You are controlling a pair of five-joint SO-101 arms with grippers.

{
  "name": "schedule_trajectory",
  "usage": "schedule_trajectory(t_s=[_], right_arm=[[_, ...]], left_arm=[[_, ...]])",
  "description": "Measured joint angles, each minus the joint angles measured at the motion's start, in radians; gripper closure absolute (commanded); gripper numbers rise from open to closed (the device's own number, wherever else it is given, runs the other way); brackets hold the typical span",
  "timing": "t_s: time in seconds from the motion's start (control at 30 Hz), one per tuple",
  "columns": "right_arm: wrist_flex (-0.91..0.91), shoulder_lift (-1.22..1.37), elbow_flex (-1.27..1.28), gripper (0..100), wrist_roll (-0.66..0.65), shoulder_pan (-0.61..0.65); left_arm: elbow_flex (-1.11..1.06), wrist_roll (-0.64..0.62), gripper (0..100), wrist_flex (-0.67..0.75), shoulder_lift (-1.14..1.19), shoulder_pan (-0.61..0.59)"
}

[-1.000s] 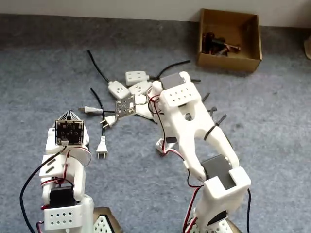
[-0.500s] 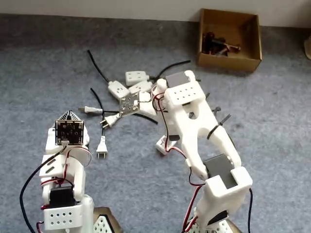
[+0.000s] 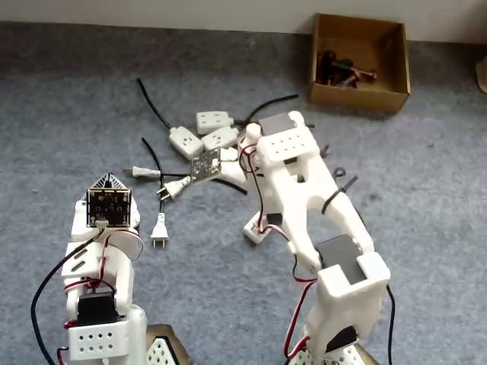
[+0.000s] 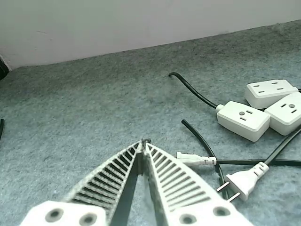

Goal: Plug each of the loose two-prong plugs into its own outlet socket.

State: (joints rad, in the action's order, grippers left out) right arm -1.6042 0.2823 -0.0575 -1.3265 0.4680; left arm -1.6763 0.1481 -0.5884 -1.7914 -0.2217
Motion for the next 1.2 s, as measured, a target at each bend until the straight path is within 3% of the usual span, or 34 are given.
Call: schedule_trajectory(t_s=[0.6, 0.83, 1.2], right_arm=[[0.014, 0.041, -0.002, 99.3, 0.018, 0.038], [-0.1, 0.041, -0.13, 99.3, 0.031, 0.055], [-0.117, 0.041, -0.153, 99.3, 0.08, 0.095]], left_arm=[[0.0, 0.0, 99, 0.0, 0.0, 0.0], [0.0, 0.0, 99, 0.0, 0.0, 0.0], [0.0, 0.0, 99, 0.0, 0.0, 0.0]])
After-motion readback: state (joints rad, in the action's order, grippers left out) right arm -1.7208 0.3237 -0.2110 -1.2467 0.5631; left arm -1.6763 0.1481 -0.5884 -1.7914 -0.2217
